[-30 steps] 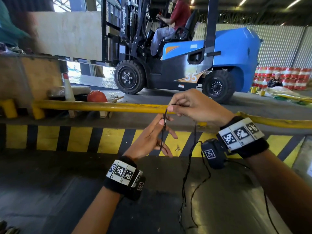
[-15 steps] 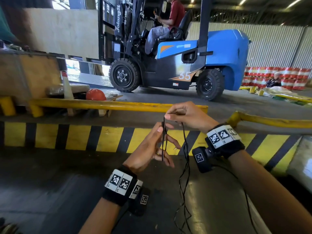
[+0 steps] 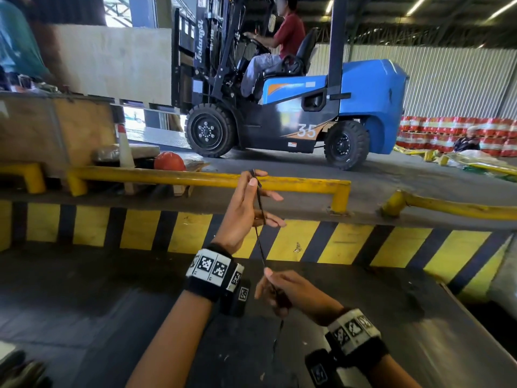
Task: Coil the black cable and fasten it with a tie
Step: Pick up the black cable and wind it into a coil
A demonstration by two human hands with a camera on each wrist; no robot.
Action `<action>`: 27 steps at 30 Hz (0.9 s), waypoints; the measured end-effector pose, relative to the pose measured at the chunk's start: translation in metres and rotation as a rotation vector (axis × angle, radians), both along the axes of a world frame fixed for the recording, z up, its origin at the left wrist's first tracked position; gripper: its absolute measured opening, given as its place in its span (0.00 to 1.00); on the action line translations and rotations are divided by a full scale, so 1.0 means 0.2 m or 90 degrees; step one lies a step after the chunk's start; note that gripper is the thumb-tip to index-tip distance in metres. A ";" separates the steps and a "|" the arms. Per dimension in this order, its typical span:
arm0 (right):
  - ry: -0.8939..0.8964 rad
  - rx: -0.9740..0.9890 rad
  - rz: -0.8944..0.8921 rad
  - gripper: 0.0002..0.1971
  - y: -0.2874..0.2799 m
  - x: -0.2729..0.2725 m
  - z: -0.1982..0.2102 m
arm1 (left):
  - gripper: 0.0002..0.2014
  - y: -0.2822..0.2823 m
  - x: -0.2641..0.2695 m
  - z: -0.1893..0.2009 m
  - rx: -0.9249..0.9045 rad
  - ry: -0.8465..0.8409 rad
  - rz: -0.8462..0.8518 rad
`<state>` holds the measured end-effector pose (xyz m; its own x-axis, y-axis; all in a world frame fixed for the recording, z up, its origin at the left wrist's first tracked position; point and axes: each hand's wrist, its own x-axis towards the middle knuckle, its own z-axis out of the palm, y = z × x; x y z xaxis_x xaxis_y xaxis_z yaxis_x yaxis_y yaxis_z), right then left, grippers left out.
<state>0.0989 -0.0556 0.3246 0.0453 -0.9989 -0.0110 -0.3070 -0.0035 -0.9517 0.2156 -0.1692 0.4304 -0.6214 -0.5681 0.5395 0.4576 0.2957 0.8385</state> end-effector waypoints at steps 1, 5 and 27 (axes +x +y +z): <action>-0.002 -0.010 0.030 0.25 0.05 0.01 0.02 | 0.16 -0.03 0.00 0.00 -0.003 -0.006 0.023; 0.234 -0.105 0.052 0.16 0.19 0.02 0.21 | 0.15 -0.10 -0.01 -0.04 -0.009 -0.062 0.074; 0.339 -0.387 -0.217 0.08 0.04 -0.31 0.69 | 0.18 0.30 0.06 -0.23 0.080 -0.138 -0.265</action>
<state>0.0375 -0.0468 0.4628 -0.1161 -0.7971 0.5925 -0.7862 -0.2908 -0.5453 0.2283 -0.1102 0.3836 -0.9005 -0.3001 0.3148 0.3256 0.0146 0.9454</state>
